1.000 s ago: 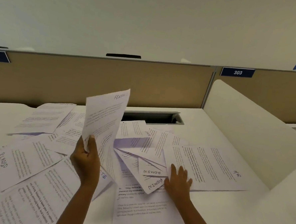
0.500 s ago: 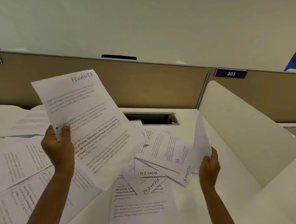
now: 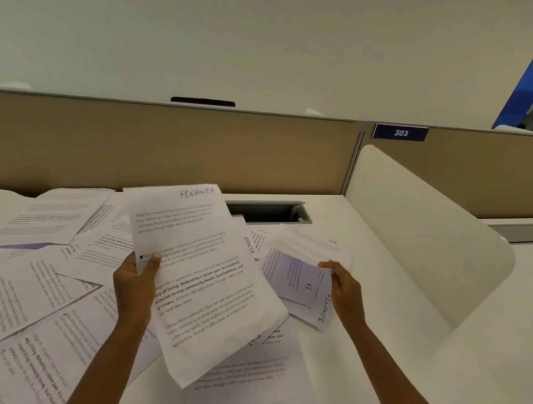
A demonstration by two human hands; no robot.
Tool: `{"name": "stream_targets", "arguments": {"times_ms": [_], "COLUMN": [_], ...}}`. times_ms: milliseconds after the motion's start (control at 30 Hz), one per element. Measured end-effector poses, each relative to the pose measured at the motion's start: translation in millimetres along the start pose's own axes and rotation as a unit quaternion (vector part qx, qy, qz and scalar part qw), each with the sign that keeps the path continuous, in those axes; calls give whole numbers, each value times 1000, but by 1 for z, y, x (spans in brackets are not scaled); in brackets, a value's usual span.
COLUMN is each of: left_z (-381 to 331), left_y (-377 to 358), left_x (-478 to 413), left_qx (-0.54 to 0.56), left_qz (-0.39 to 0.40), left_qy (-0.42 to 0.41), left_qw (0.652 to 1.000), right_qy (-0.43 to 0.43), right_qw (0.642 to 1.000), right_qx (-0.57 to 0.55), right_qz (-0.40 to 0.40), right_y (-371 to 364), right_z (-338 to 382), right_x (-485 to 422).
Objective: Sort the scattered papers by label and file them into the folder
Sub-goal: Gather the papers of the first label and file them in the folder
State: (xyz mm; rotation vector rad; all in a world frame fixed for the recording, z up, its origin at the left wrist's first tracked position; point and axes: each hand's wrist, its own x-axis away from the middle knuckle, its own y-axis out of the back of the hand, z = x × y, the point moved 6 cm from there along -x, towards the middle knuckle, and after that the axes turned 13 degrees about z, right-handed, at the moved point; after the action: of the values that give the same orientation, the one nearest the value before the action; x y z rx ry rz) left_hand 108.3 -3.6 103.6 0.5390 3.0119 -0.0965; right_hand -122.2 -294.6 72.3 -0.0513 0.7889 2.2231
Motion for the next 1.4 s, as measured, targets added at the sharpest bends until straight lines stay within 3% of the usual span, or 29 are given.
{"name": "stream_targets", "arguments": {"times_ms": [133,300,667,867,933,1100,1200,1400], "left_z": [19,29,51,60,63,71,75,82], "left_y": [-5,-9,-11,-16,-16,-25,-28,-21], "left_x": [0,4,6,8,7,6,5,-5], "left_qx": [-1,12,20,13,8,-24,-42,-72], "left_qz": [31,49,100,115,118,142,149,139], "left_qy": [42,73,131,152,155,163,165,170], "left_qw": [999,996,986,982,981,976,974,973], "right_qy": [-19,-130,-335,-406,-391,-264,-241,-253], "right_qw": [998,947,887,798,801,892,880,858], "right_qx": [24,258,311,414,411,280,295,346], "right_qz": [59,144,66,164,193,237,284,282], "right_y": [-19,-29,36,51,42,-12,-36,-19], "right_z": [-6,-48,-112,-113,-104,-76,-75,-95], "right_x": [-13,-29,5,10,6,-3,4,12]}}
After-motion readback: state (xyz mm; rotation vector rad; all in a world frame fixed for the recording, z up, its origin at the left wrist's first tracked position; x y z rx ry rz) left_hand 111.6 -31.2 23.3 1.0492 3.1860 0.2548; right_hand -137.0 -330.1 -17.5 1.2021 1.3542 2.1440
